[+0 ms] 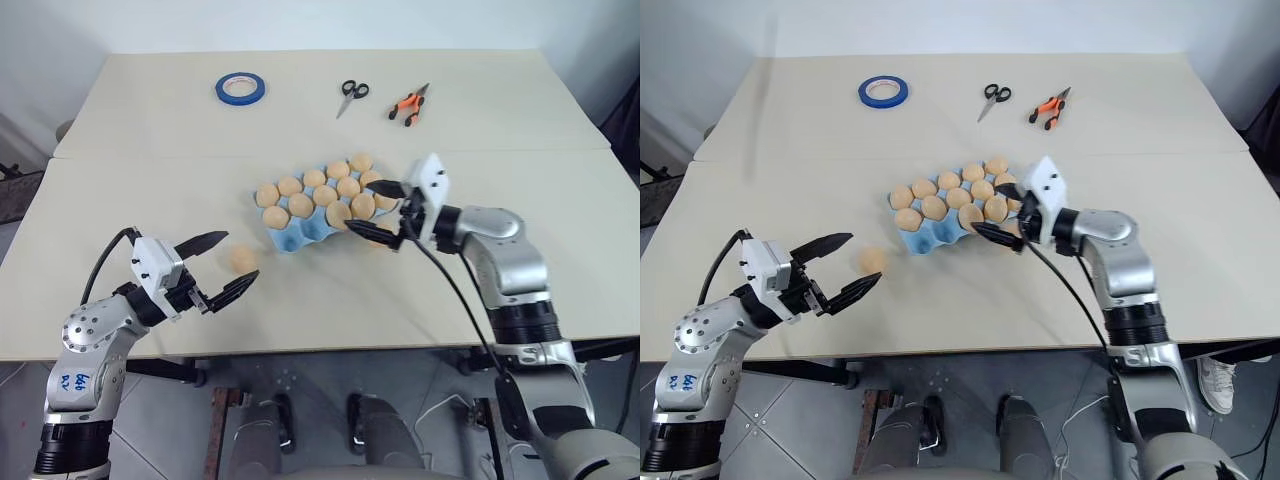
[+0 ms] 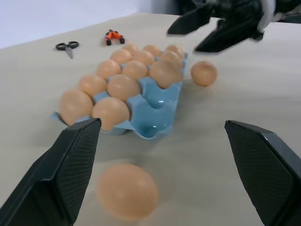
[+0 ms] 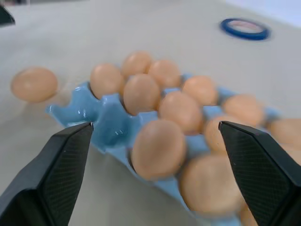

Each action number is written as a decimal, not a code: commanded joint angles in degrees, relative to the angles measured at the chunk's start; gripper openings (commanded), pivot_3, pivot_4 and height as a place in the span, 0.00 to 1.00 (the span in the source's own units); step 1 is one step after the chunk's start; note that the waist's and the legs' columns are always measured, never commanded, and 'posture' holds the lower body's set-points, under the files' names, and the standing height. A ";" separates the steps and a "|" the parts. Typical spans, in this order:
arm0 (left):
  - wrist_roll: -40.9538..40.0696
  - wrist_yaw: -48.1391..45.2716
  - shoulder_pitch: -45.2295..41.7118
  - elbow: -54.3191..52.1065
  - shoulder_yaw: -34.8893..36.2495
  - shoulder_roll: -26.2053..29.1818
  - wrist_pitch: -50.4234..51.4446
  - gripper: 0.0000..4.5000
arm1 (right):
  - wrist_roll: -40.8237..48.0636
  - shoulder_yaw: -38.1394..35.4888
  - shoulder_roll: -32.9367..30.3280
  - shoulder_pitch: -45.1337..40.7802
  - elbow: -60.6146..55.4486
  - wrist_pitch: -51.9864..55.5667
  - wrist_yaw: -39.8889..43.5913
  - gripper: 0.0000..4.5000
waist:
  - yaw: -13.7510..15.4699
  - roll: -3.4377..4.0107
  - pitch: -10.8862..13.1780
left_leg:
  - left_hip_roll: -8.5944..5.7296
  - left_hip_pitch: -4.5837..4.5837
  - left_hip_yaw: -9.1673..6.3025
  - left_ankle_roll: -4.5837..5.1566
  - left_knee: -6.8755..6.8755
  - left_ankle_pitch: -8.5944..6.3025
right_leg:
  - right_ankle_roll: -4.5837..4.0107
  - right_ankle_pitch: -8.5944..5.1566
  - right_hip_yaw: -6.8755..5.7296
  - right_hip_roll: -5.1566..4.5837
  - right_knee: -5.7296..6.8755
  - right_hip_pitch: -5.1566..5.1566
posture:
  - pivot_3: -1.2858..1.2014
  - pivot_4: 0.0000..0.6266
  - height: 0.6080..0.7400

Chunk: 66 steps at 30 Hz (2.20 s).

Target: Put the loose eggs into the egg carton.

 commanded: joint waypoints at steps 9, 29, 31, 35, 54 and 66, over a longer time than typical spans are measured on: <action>1.73 -6.43 -7.36 6.66 -7.17 -0.64 -1.46 1.00 | 8.92 -23.76 -10.07 35.06 -7.84 -14.22 1.65 0.99 | 1.53 -0.04 -0.03 | -0.01 0.12 -0.18 0.08 0.19 -0.05 | 0.09 0.05 -0.20 0.02 -0.18 0.37 | 0.52 0.24 1.00; 1.00 -8.61 -5.90 6.69 -5.47 -0.18 -3.71 1.00 | 7.21 -4.63 -7.89 17.02 -0.81 -9.59 2.01 0.99 | 0.04 -0.04 -0.03 | 0.17 0.12 -0.27 0.09 0.60 -0.04 | -0.05 0.15 -0.12 0.06 0.05 0.35 | 0.52 0.24 1.00; 1.07 -7.55 -4.74 5.47 -4.49 -0.37 -4.03 1.00 | 5.20 -2.02 -6.33 12.45 3.48 -9.46 0.95 0.99 | 0.08 -0.04 -0.03 | 0.16 0.07 -0.31 0.09 0.61 -0.04 | -0.07 0.14 -0.10 0.04 0.05 0.32 | 0.52 0.24 1.00; 0.85 -6.01 -3.17 3.24 -3.46 -0.85 -3.59 1.00 | 1.43 1.33 -3.43 5.57 14.01 -12.79 -0.35 0.99 | 0.15 -0.04 -0.03 | 0.15 0.02 -0.36 0.08 0.61 -0.05 | -0.07 0.14 -0.10 0.00 -0.02 0.35 | 0.52 0.24 1.00; 1.03 -0.82 3.28 -0.70 0.98 -1.10 -4.42 1.00 | 4.97 4.73 1.28 2.47 6.19 -9.34 4.43 0.54 | -0.17 -0.04 -0.03 | 0.16 0.02 -0.22 0.11 0.56 -0.05 | -0.02 0.17 -0.19 0.02 0.12 0.26 | 0.52 0.24 1.00; 1.18 2.31 8.63 -1.64 4.83 -1.66 -5.36 1.00 | -0.92 11.56 8.41 -6.12 6.19 -3.67 -3.75 0.54 | -0.13 -0.08 -0.05 | 0.22 0.01 -0.17 0.00 0.13 -0.02 | -0.16 0.14 0.10 0.01 -0.13 0.13 | 0.52 0.24 1.00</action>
